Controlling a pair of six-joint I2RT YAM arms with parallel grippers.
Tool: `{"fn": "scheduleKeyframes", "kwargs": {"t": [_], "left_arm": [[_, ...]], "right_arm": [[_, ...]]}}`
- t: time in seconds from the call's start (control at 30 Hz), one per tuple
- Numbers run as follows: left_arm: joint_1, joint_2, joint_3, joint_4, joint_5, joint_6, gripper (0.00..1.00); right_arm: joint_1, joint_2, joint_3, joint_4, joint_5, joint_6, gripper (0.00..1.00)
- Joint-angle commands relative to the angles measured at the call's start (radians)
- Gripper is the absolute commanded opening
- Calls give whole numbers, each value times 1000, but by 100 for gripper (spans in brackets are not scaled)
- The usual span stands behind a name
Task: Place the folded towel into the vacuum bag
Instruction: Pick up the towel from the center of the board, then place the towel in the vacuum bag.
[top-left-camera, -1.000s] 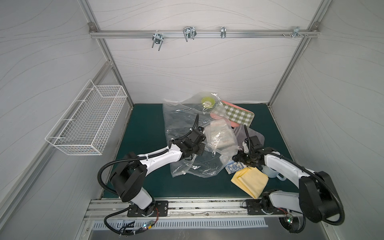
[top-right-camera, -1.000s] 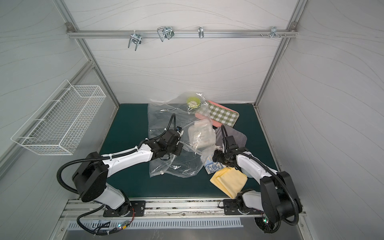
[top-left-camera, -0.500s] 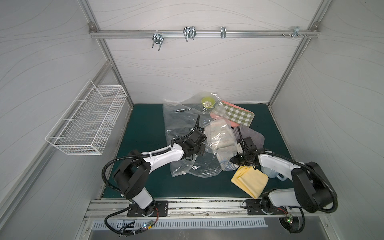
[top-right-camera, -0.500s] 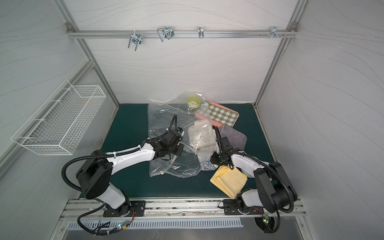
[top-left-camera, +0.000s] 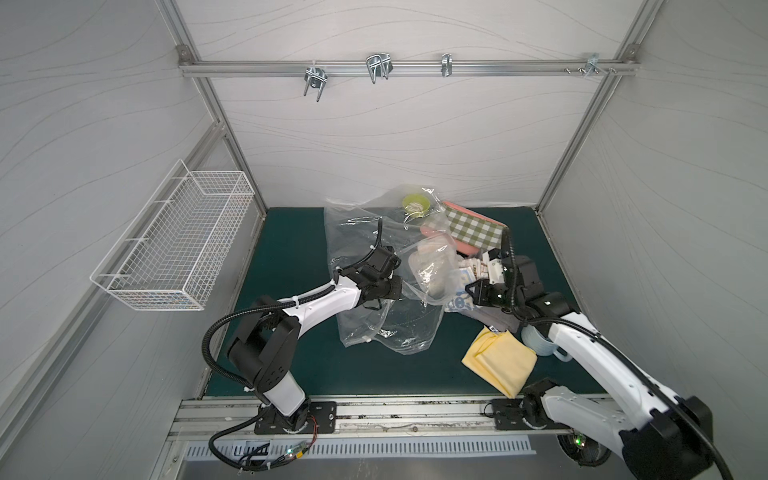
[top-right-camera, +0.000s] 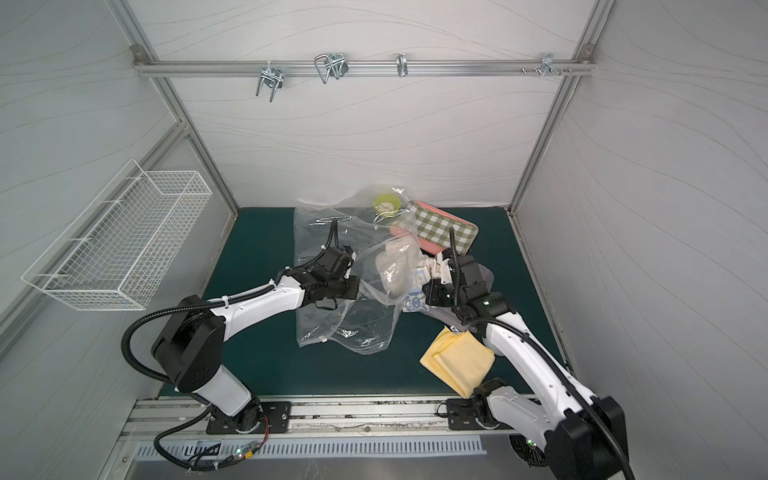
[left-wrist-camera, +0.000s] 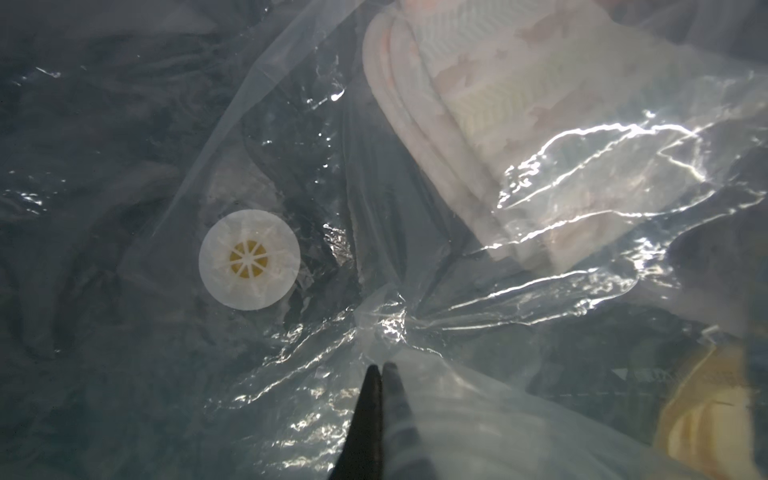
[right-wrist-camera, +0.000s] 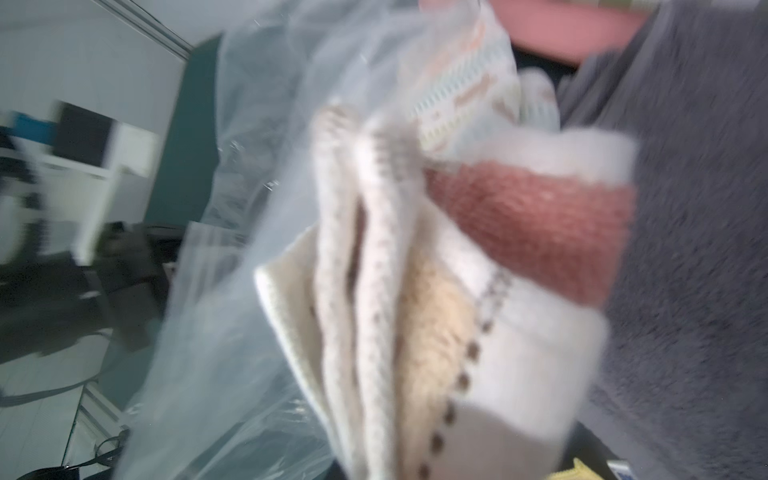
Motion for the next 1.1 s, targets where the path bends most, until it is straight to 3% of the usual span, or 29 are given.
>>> {"fn": "scheduleKeyframes", "kwargs": {"t": [0.0,0.13,0.23,0.43,0.53,0.73,0.93,1.07], "left_arm": [[5,29,57,-4,48,-35,0],[5,41,72,-3,81,-42,0],[6,50,86,0,94,-46,0],[21,67,136,-6,158,-68,0],[35,65,151,-10,187,-76,0],[59,30,166,-25,224,-81,0],[64,-24,191,-122,223,-16,0],[58,-50,198,-173,275,0,0]], "right_arm": [[11,-85,96,-67,33,-89,0],[70,-143,188,-24,-38,-159,0],[135,-139,205,36,-129,-133,0],[379,-41,86,186,-165,-82,0],[442,49,18,248,-164,-42,0],[411,205,-87,273,-29,34,0],[235,172,-218,325,47,252,0],[199,171,-213,295,68,237,0]]}}
